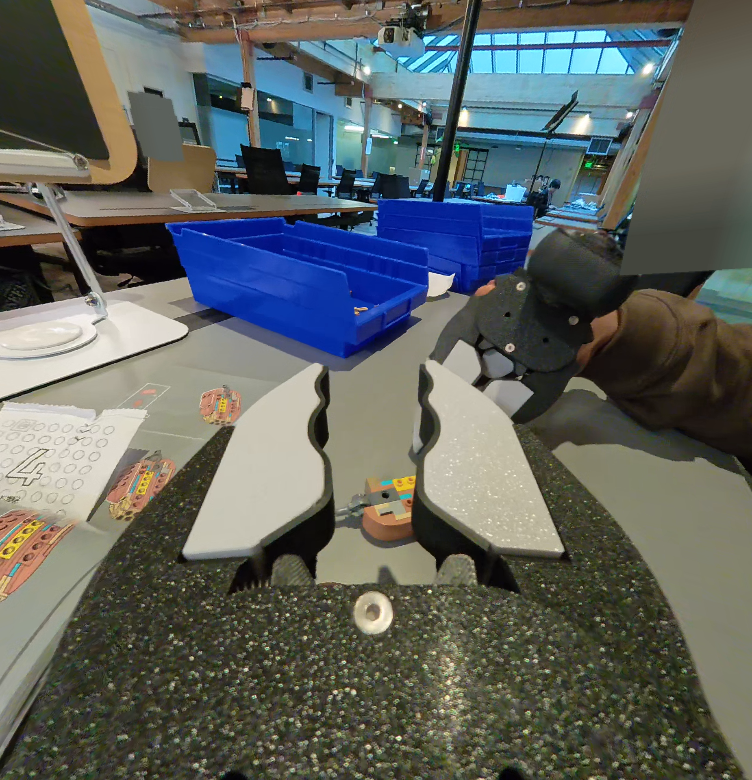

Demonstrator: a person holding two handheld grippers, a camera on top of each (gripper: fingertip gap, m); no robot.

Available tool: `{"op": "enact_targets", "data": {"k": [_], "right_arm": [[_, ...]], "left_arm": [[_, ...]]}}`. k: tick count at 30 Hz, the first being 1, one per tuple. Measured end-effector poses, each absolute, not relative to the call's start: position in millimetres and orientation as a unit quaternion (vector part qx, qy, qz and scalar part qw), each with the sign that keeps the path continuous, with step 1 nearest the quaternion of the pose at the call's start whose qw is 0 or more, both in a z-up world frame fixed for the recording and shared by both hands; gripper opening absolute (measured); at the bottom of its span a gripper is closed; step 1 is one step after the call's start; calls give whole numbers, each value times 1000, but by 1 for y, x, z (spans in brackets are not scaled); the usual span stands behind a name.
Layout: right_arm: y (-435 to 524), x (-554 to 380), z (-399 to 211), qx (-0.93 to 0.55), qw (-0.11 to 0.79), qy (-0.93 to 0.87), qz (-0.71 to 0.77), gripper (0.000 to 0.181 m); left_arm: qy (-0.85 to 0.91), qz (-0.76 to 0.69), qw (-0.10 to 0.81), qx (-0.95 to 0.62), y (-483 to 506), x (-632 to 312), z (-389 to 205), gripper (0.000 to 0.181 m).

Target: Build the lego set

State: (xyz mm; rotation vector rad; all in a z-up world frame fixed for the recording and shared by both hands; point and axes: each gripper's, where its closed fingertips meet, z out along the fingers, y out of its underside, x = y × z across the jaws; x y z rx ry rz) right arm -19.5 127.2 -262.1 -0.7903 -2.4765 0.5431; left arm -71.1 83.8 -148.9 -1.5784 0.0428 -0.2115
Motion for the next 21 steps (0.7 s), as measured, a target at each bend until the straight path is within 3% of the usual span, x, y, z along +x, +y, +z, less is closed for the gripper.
{"op": "enact_targets", "data": {"k": [9, 16, 21], "right_arm": [[139, -20, -241, -298, 296, -875, 242, 22], [109, -10, -219, -326, 246, -847, 339, 32], [122, -7, -224, -329, 263, -857, 298, 43]], "left_arm": [[9, -91, 687, -721, 86, -83, -160, 41], [18, -87, 663, -744, 89, -83, -173, 41], [58, -74, 632, -769, 87, -77, -184, 42]]}}
